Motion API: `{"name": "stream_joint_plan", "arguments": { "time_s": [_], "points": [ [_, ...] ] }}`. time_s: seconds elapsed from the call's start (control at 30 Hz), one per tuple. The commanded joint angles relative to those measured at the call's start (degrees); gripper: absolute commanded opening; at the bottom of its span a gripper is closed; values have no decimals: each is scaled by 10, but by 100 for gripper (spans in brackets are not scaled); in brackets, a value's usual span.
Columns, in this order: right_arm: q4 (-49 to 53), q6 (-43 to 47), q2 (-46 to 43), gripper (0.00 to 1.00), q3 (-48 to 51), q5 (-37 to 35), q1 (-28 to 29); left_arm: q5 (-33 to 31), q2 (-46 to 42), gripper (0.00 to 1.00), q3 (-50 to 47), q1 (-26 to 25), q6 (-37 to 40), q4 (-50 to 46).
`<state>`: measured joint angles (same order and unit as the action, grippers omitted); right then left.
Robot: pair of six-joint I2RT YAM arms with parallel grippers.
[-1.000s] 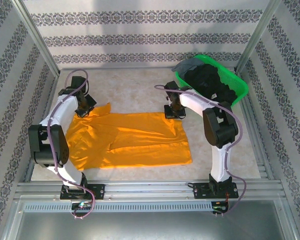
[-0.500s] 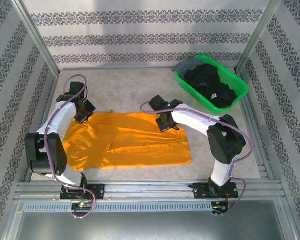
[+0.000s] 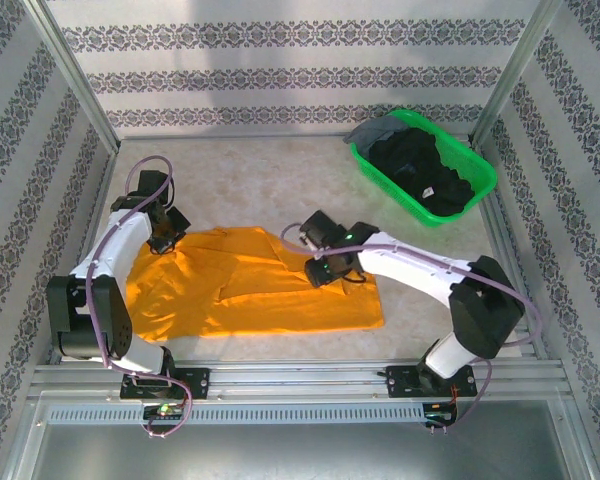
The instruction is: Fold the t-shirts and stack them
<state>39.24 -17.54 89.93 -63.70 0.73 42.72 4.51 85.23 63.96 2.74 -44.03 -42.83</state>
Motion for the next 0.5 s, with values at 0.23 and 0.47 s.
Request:
{"name": "stream_joint_plan", "arguments": {
  "time_s": [0.23, 0.47],
  "points": [
    [-55, -115, 81, 46, 1, 169, -139, -1, -29, 0, -12, 4, 3, -20],
    [-45, -80, 106, 45, 1, 162, -141, 1, -29, 0, -15, 6, 3, -18]
  ]
}}
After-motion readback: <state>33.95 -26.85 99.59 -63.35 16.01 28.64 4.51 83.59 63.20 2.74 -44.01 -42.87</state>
